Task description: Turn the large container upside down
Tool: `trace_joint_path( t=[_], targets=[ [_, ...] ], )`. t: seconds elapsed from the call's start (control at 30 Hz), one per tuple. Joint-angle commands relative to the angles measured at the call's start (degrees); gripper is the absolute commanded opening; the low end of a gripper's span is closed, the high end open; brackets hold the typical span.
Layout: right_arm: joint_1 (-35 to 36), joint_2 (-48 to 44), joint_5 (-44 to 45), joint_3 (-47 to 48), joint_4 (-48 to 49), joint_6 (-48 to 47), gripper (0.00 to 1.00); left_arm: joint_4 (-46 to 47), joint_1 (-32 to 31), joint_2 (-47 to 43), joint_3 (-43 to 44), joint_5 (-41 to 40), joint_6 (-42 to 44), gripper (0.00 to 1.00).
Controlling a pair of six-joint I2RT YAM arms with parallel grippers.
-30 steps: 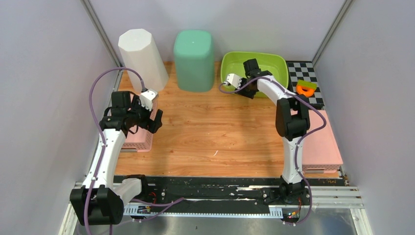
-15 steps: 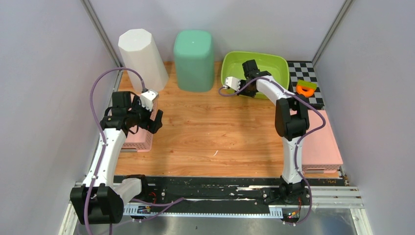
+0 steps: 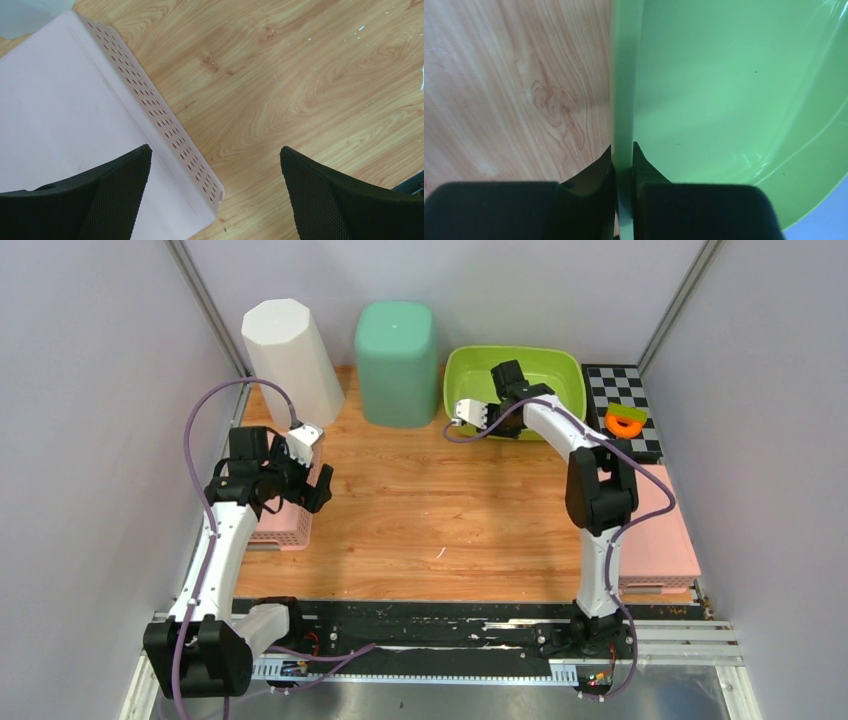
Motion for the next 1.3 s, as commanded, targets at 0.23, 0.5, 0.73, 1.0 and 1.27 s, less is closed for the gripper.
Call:
trace_joint_path(
  t=[0.23, 0.5, 0.73, 1.0, 1.27],
  targets=[
    [3.62, -12.69, 3.98, -3.06, -3.85, -2.36, 0.02, 0.36, 0.23, -0.28, -0.92, 0.98, 0.97, 1.0],
    [4.49, -20.96, 3.43, -5.63, -10.74, 0.76, 0.03, 0.21, 0.27, -0.41, -0.92, 1.07, 0.93, 1.0],
    [7.73, -31.07, -2.23, -10.18, -15.17, 2.32, 0.02, -0.04, 0.19, -0.55, -0.75, 1.24, 1.03, 1.0],
    [13.55, -39.58, -7.77, -13.39, -19.54, 4.85, 0.02, -1.11, 0.25, -1.28, -0.57, 2.41, 2.88, 1.0],
    [21.9, -40.57, -8.85, -13.03, -27.96, 8.48, 0.02, -2.95, 0.25, -4.92, -1.06, 6.22, 8.23, 1.0]
  ],
)
